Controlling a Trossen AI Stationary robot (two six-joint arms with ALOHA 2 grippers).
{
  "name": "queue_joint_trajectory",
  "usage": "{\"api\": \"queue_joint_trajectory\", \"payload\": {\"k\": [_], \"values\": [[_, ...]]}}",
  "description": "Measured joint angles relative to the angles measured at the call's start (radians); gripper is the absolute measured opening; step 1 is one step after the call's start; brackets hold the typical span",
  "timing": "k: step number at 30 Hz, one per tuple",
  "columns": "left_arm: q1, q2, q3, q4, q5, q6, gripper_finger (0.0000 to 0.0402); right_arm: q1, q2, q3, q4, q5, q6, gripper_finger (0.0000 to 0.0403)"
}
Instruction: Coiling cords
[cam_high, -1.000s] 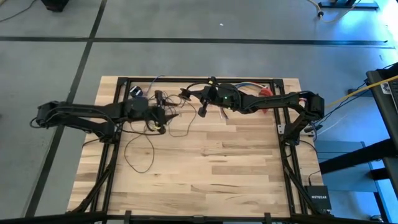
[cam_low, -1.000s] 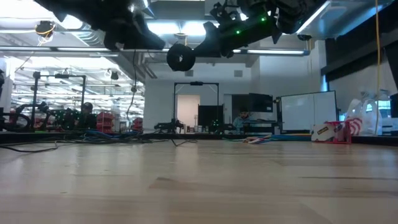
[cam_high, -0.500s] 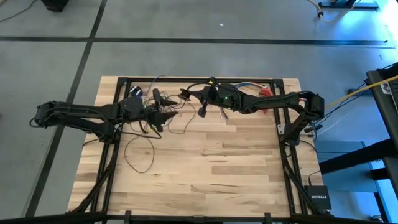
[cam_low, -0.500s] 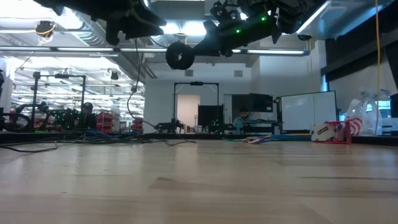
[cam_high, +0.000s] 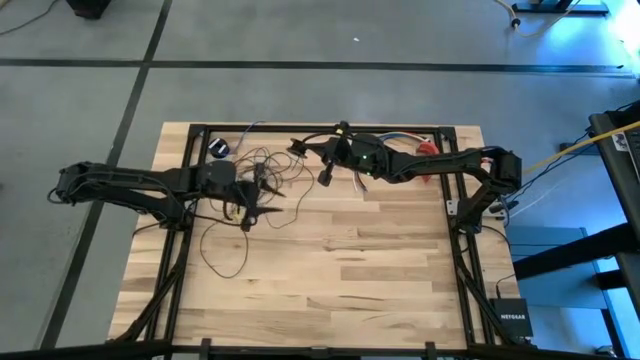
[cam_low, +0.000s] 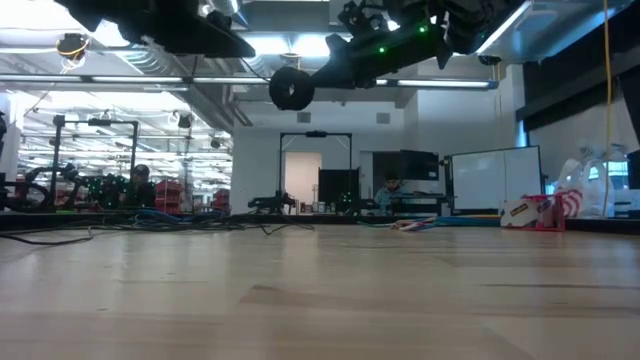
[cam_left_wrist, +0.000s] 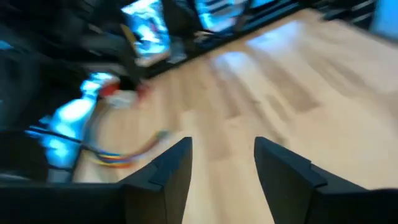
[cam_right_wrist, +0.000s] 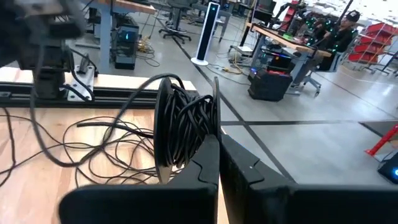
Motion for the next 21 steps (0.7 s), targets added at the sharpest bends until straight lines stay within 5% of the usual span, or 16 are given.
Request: {"api": "queue_joint_trajectory", "payload": {"k": [11,21], "values": [[0.005,0.000,0.000,-0.140,0.055,-0.138,0.0147,0.079,-0.014,0.000,0.095,0.017,-0.087,0.0005],[0.042,0.001,0.000,-0.232,-0.064,-0.183,0.0148,0.182,-0.085,0.000,0.103,0.076,-0.180,0.0005]]}}
